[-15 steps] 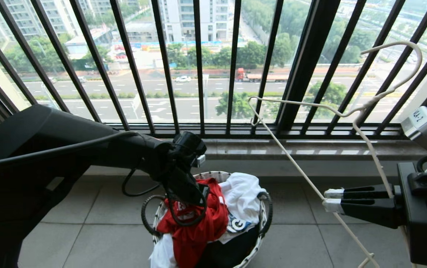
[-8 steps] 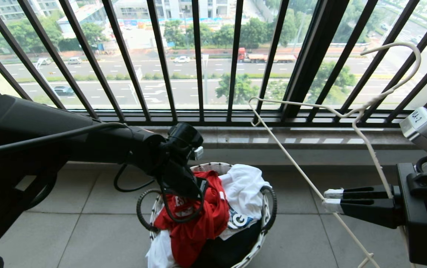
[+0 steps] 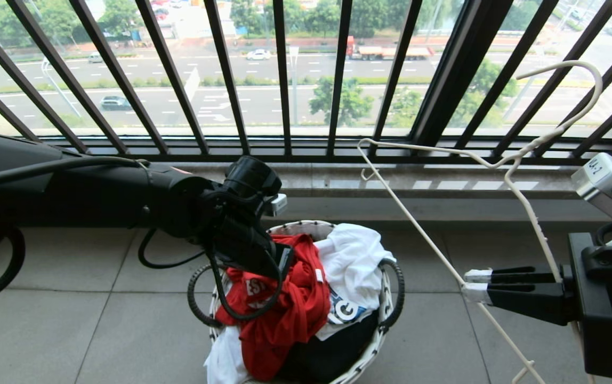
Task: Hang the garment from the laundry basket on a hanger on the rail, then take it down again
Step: Pick up clothes from the basket
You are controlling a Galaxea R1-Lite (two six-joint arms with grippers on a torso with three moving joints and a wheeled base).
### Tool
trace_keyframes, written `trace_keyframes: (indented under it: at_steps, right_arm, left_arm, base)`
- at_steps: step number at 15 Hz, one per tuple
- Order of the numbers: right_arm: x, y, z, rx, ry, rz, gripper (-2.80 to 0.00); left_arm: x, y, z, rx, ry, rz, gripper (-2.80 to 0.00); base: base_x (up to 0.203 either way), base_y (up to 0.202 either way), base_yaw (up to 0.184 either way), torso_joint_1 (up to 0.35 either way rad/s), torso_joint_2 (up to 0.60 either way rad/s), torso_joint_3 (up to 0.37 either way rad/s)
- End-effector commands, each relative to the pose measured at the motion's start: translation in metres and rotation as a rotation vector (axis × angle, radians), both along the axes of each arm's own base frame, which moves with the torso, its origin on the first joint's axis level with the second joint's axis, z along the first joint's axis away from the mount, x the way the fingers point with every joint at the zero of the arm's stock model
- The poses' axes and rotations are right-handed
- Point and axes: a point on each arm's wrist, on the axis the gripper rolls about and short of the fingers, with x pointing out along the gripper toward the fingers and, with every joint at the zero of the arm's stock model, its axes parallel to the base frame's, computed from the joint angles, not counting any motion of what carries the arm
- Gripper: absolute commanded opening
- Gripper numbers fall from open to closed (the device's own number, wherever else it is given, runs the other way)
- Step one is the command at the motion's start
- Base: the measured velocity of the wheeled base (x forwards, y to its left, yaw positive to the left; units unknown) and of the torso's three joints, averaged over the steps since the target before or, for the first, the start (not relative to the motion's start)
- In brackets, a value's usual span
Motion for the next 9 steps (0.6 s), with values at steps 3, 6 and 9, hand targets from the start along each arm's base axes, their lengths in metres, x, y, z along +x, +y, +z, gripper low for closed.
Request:
trace_keyframes:
  at_steps: [3, 6, 9]
  right_arm:
    - [0.0, -0.002, 0.0, 0.001, -0.002, -0.008, -2.8]
    - [0.001, -0.002, 0.001, 0.002, -0.004, -0.011, -2.8]
    - [0.001, -0.002, 0.0, 0.001, -0.002, -0.011, -2.8]
  left_arm:
    - [-0.015, 0.001, 0.008, -0.005, -0.011, -0.037, -2.8]
    - [-0.026, -0.005, 0.011, -0.005, -0.019, -0.063, -1.14]
    - [-0.027, -0.01, 0.008, 0.018, -0.026, -0.055, 0.0]
  base:
    - [0.0, 0.0, 0.0, -0.001, 0.0, -0.013]
    - [0.0, 0.0, 0.0, 0.0, 0.0, 0.0]
    - [0.0, 0.0, 0.0, 0.0, 0.0, 0.0]
